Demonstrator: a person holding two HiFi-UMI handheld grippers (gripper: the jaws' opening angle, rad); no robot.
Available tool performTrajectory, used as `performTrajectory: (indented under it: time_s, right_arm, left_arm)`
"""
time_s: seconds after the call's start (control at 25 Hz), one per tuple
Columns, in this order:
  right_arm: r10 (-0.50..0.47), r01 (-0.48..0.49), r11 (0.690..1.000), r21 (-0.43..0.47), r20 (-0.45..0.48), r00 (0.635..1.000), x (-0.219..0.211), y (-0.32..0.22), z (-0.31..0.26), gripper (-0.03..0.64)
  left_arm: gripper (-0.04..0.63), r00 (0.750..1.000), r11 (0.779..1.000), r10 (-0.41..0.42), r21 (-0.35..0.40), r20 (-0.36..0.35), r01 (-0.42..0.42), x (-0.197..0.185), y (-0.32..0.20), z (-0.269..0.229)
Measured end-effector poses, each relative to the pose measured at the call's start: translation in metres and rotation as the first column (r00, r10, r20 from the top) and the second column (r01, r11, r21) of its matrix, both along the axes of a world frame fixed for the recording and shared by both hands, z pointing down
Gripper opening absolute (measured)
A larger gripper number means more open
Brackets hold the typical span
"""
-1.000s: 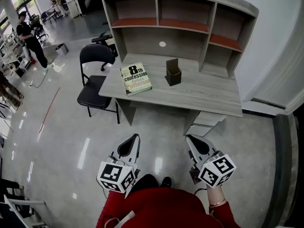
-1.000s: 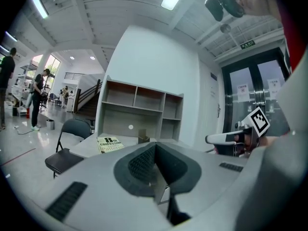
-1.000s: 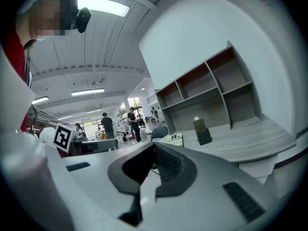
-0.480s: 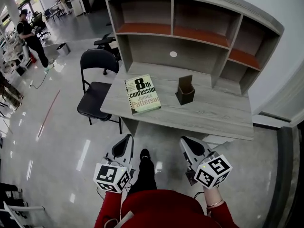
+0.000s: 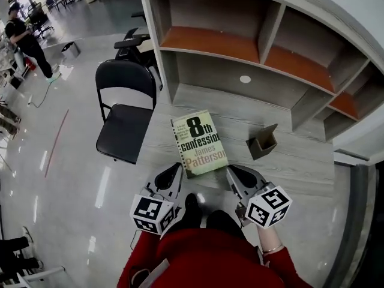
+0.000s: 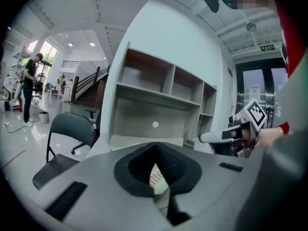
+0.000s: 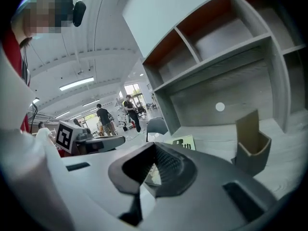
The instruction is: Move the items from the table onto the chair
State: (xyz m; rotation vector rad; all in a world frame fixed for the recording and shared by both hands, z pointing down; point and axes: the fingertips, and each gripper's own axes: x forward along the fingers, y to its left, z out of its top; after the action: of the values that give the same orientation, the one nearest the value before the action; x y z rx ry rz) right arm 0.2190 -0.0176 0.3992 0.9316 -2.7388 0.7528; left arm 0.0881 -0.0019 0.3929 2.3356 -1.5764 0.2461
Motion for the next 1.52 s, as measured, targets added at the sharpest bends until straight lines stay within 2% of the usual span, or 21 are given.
performTrajectory:
  time_s: [0.08,0.2,0.36,0.52,0.6,0.64,0.68,0.72,0.84,0.96,1.12,1.24,1.32,1.36,1.4,1.52]
  right_arm:
    - [-0.022,0.022,1.0,-0.021,-0.017,1.0,-0.009,-0.01,0.007,0.012]
    - [-0.044,0.043,0.998,-0.052,-0.024,0.999,-0.018,-0.028,0.017,0.012]
    - [-0.087,0.081,0.991,-0.109,-0.05,0.995,-0.021,-0.044,0.034,0.014]
    - [-0.093,0.077,0.99,-0.121,-0.132,0.987,-0.025,-0.068,0.058,0.014]
    - [-0.091,0.063,0.982,-0.177,-0.158,0.983,-0.023,-0.079,0.076,0.017]
    - [-0.089,0.05,0.974,-0.222,-0.167,0.982,-0.022,-0.085,0.087,0.037]
    - [-0.088,0.038,0.962,-0.269,-0.176,0.981,-0.022,-0.091,0.097,0.179]
    - [-0.089,0.029,0.951,-0.307,-0.182,0.979,-0.023,-0.097,0.106,0.279]
    - [-0.109,0.033,0.936,-0.352,-0.199,0.974,-0.026,-0.11,0.123,0.345]
    - [-0.15,0.058,0.912,-0.405,-0.199,0.968,-0.027,-0.111,0.137,0.357]
    - [-0.215,0.097,0.876,-0.473,-0.202,0.956,-0.031,-0.106,0.155,0.357]
    - [-0.261,0.118,0.839,-0.531,-0.202,0.944,-0.037,-0.101,0.169,0.356]
    - [-0.297,0.137,0.82,-0.556,-0.208,0.932,-0.042,-0.093,0.175,0.353]
    - [-0.307,0.14,0.821,-0.554,-0.221,0.926,-0.043,-0.091,0.178,0.347]
    - [-0.309,0.137,0.825,-0.548,-0.235,0.922,-0.043,-0.09,0.179,0.309]
    - [-0.293,0.119,0.827,-0.55,-0.24,0.926,-0.039,-0.092,0.177,0.279]
  left_arm:
    - [0.008,1.0,0.999,-0.023,-0.028,-0.015,0.022,-0.006,-0.011,0.011]
    - [0.008,0.999,0.996,-0.04,-0.079,-0.001,0.04,-0.013,-0.025,0.03]
    - [0.008,0.997,0.982,-0.075,-0.174,-0.02,0.07,-0.015,-0.033,0.054]
    - [0.009,0.992,0.956,-0.11,-0.279,-0.059,0.089,-0.024,-0.049,0.078]
    - [0.078,0.987,0.93,-0.13,-0.356,-0.093,0.089,-0.025,-0.052,0.095]
    - [0.122,0.983,0.915,-0.144,-0.394,-0.111,0.09,-0.025,-0.054,0.104]
    - [0.14,0.978,0.898,-0.163,-0.429,-0.128,0.094,-0.027,-0.055,0.113]
    - [0.157,0.972,0.882,-0.185,-0.461,-0.144,0.099,-0.029,-0.057,0.121]
    - [0.178,0.948,0.827,-0.252,-0.553,-0.195,0.106,-0.034,-0.057,0.14]
    - [0.178,0.934,0.778,-0.29,-0.62,-0.21,0.102,-0.035,-0.054,0.153]
    - [0.178,0.932,0.739,-0.296,-0.668,-0.207,0.086,-0.03,-0.052,0.167]
    - [0.179,0.909,0.712,-0.328,-0.699,-0.257,0.059,-0.023,-0.052,0.177]
    - [0.179,0.882,0.703,-0.354,-0.711,-0.312,0.031,-0.019,-0.053,0.179]
    - [0.178,0.871,0.701,-0.363,-0.713,-0.331,0.021,-0.017,-0.054,0.179]
    - [0.178,0.865,0.701,-0.367,-0.713,-0.341,0.016,-0.016,-0.054,0.179]
    - [0.165,0.866,0.707,-0.37,-0.707,-0.335,0.029,-0.015,-0.054,0.176]
